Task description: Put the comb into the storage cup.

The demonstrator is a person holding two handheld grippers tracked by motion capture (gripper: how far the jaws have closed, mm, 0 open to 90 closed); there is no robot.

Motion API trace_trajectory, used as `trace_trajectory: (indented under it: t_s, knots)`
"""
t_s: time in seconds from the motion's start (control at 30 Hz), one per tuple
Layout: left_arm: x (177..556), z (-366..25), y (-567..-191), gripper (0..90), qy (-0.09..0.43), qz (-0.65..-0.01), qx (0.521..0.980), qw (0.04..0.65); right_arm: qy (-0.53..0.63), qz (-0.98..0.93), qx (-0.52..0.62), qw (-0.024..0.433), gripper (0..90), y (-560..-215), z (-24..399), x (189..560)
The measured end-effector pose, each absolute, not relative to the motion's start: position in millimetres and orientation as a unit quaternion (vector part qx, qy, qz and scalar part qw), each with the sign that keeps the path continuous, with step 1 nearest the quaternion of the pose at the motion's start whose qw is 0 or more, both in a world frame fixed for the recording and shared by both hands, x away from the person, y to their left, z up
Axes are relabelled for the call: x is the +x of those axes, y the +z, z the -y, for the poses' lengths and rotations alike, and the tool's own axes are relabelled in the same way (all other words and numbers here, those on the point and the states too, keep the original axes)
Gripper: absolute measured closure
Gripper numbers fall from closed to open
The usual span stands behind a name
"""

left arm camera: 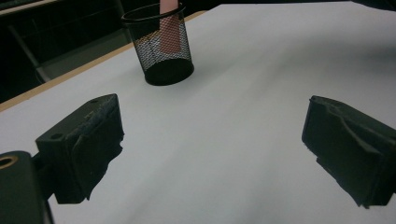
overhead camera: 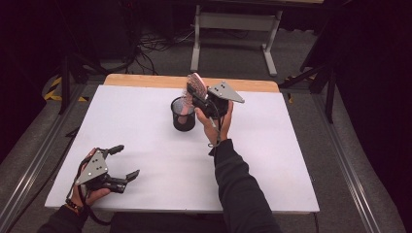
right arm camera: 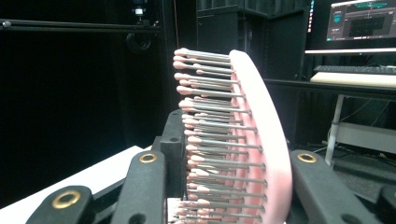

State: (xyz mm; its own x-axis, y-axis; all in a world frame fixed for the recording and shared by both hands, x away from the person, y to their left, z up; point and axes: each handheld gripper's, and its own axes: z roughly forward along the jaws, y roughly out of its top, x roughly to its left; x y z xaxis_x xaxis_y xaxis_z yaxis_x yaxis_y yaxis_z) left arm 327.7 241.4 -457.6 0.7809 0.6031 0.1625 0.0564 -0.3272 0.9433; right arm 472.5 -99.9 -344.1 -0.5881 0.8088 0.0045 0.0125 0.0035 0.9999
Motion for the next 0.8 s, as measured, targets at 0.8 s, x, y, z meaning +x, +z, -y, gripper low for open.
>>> trace_trajectory:
  t_s: [0.8]
  knots:
    - [327.3,-241.1,-457.6,6.5,0.252,-0.213,0.774,0.54,0.61,-0.651,0.336,0.302,62.9,-371.7,98.8,472.4]
